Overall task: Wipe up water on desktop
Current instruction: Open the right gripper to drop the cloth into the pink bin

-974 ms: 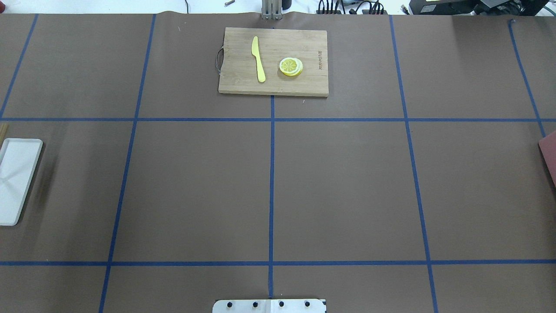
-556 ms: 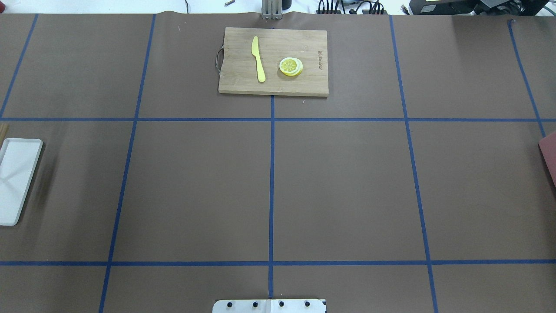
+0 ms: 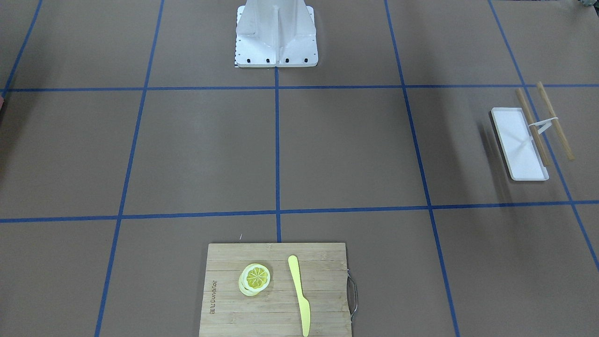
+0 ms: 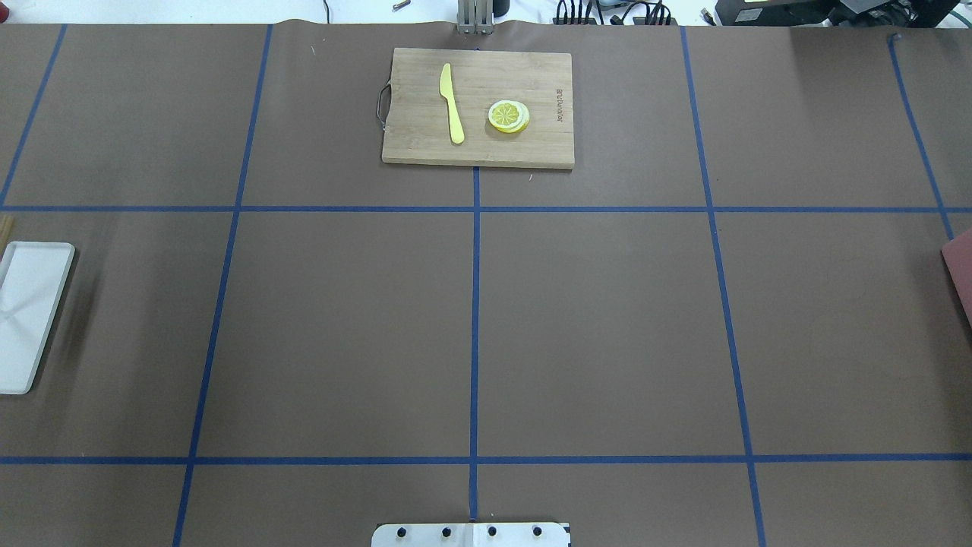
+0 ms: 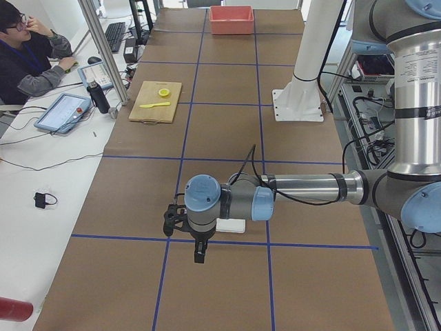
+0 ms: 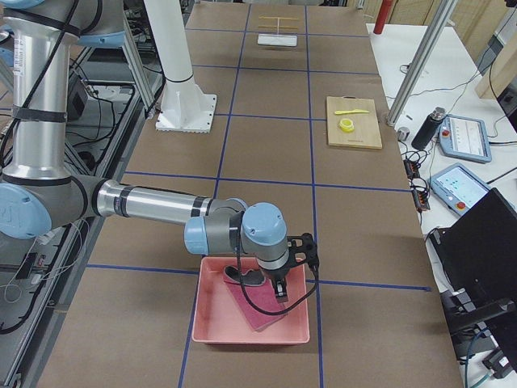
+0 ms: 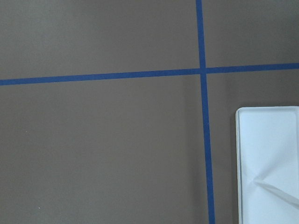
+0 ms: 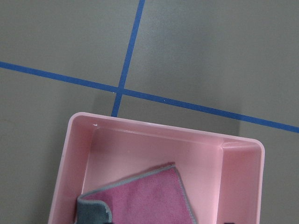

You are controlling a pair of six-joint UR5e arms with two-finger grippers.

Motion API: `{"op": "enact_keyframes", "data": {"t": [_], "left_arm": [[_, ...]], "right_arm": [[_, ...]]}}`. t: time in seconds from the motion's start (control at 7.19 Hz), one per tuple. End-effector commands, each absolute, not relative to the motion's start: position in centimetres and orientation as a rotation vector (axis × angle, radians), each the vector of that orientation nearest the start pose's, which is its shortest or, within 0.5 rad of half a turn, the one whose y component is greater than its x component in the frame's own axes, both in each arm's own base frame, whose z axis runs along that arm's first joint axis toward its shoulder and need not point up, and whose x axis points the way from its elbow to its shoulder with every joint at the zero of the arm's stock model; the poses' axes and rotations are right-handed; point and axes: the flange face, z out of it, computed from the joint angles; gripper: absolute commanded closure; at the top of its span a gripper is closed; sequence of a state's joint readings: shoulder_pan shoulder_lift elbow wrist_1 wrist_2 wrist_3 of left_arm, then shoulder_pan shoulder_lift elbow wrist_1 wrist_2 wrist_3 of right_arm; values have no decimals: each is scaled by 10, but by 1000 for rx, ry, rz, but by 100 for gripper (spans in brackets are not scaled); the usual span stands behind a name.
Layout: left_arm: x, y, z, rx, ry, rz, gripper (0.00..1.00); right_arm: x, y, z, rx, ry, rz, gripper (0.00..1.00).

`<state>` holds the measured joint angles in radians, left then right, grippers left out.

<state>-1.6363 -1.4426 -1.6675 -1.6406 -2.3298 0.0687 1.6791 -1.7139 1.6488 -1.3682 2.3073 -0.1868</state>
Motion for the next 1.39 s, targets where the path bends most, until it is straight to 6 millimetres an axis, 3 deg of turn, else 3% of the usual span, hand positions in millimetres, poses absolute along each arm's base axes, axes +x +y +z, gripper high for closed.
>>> {"op": "enact_keyframes", "data": {"t": [0.0,0.28,0.42,0.56,0.97,1.25], "left_arm": [[-93,-431,672,65,755,7,1],[-93,-431,675,61,755,-1,1],[-93,-430,677,53,754,-3,1],[-93,-432,690,33,757,-12,1],[-93,-430,692,27,758,-14,1],[-94,-433,687,36,757,-11,1]], "right_arm": [[112,-430,664,227,-711,-107,0],[112,-442,667,130,-713,-77,0],[104,-441,686,68,-685,-84,0],[106,-453,696,50,-673,-79,0],[108,-466,703,27,-672,-19,0],[108,-472,692,40,-673,-16,0]]}}
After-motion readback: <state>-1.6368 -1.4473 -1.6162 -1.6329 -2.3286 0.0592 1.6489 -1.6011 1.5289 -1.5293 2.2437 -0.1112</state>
